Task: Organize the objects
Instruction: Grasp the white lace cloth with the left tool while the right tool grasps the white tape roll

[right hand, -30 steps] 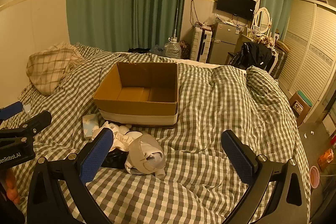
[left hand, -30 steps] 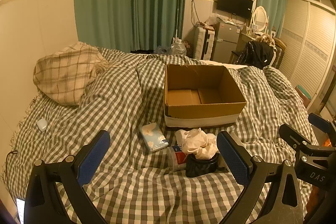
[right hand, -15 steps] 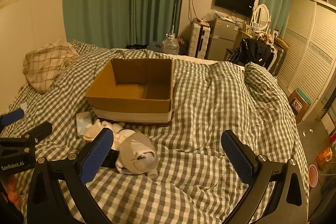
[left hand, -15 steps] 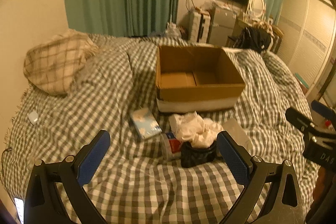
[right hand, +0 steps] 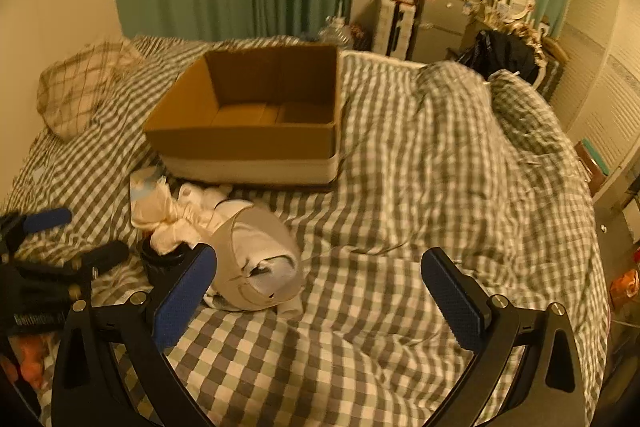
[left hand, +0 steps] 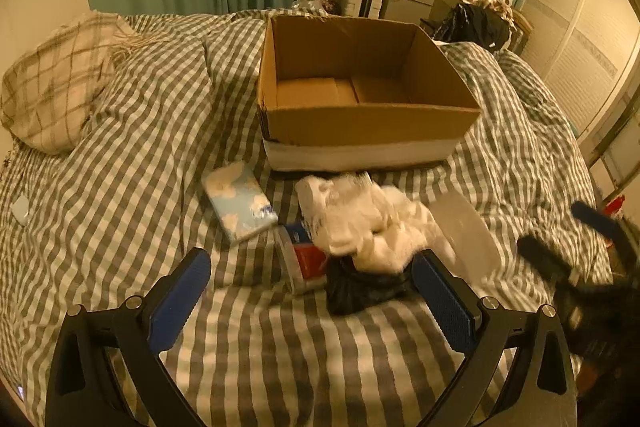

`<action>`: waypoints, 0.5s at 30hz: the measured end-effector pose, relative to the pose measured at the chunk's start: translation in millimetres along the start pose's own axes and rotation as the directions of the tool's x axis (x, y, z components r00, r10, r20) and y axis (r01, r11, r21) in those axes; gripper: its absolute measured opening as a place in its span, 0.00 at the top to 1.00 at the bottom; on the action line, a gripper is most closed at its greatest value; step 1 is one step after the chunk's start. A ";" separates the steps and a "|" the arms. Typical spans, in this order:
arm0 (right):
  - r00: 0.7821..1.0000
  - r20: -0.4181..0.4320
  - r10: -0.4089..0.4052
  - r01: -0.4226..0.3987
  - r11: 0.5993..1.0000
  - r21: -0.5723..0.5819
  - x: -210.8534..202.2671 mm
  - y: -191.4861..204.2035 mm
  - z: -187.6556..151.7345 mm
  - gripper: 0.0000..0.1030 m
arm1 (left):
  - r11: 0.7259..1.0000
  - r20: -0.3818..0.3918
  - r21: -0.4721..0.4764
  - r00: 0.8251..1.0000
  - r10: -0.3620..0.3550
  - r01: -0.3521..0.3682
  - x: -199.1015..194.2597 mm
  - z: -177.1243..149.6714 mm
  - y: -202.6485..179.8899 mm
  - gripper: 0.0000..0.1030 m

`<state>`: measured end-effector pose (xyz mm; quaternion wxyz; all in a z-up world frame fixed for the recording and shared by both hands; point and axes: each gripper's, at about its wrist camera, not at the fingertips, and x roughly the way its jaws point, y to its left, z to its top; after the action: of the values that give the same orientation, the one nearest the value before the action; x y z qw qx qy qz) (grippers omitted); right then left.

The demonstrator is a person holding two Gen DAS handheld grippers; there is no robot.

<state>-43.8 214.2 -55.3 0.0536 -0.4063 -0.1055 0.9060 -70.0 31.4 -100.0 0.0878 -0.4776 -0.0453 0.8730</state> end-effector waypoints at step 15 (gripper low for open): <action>0.992 -0.119 0.027 -0.041 0.993 -0.114 45.0 34.0 -2.1 0.16 | 0.975 -0.086 0.009 0.971 -0.221 0.223 49.0 16.3 -2.2 0.83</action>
<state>-72.5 189.7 -97.2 0.0204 -0.4632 -0.1478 0.8736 -109.3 43.3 -131.3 0.1913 -0.5051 -0.0865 0.8371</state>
